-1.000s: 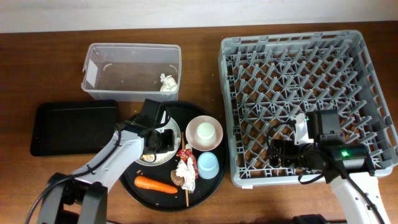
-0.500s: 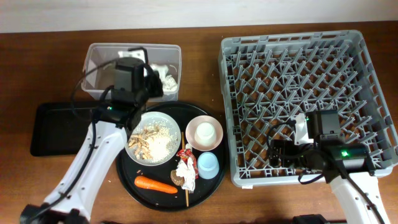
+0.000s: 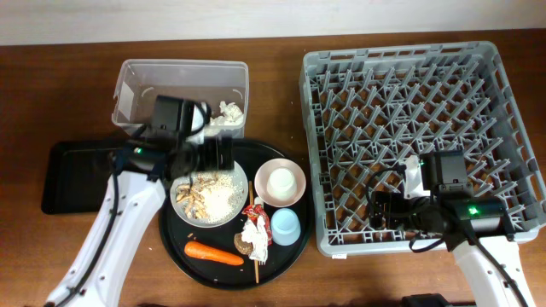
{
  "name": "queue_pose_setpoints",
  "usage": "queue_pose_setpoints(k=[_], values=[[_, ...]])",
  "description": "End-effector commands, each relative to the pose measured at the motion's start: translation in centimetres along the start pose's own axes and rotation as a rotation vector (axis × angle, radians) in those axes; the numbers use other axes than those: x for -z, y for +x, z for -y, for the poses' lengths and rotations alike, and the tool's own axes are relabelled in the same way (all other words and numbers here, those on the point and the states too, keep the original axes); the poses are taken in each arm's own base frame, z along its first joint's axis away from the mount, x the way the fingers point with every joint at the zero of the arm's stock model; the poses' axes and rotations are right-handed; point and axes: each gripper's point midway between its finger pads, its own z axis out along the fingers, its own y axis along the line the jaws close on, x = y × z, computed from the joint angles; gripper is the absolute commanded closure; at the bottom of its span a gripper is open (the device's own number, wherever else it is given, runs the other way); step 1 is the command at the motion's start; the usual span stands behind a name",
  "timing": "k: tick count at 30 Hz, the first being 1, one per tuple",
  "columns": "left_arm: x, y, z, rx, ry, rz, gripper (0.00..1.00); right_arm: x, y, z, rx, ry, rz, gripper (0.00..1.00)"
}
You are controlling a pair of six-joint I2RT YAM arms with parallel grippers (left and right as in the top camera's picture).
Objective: Sort waste into correct bins and load items into the dishwasher rack
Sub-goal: 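Grasp another tissue from the tray and drop it in the bin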
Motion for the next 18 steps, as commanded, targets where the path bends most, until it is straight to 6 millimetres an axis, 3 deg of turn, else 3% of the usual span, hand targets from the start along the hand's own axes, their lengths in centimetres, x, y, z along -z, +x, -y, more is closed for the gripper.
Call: queue_pose_setpoints(k=[1, 4, 6, 14, 17, 18], values=[[-0.6, 5.3, 0.3, 0.022, 0.051, -0.213, 0.01, 0.3, -0.3, 0.1, 0.006, 0.008, 0.014, 0.02], [-2.6, 8.2, -0.2, 0.038, 0.062, -0.279, 0.01, 0.3, -0.3, 0.1, 0.006, 0.008, 0.014, 0.02], [-4.0, 9.4, 1.7, 0.036, 0.185, -0.298, 0.01, 0.3, -0.3, 0.1, 0.006, 0.008, 0.014, 0.02], [-8.2, 12.1, 5.7, -0.053, 0.293, -0.399, 0.04, 0.3, -0.3, 0.1, 0.006, 0.008, 0.014, 0.02], [-8.7, 11.8, 6.3, -0.067, 0.314, -0.385, 0.29, 0.3, -0.3, 0.1, 0.006, 0.008, 0.012, 0.02], [-8.7, 11.7, 6.3, -0.069, 0.316, -0.379, 0.57, 0.3, -0.2, 0.1, 0.005, 0.008, 0.01, 0.02]])
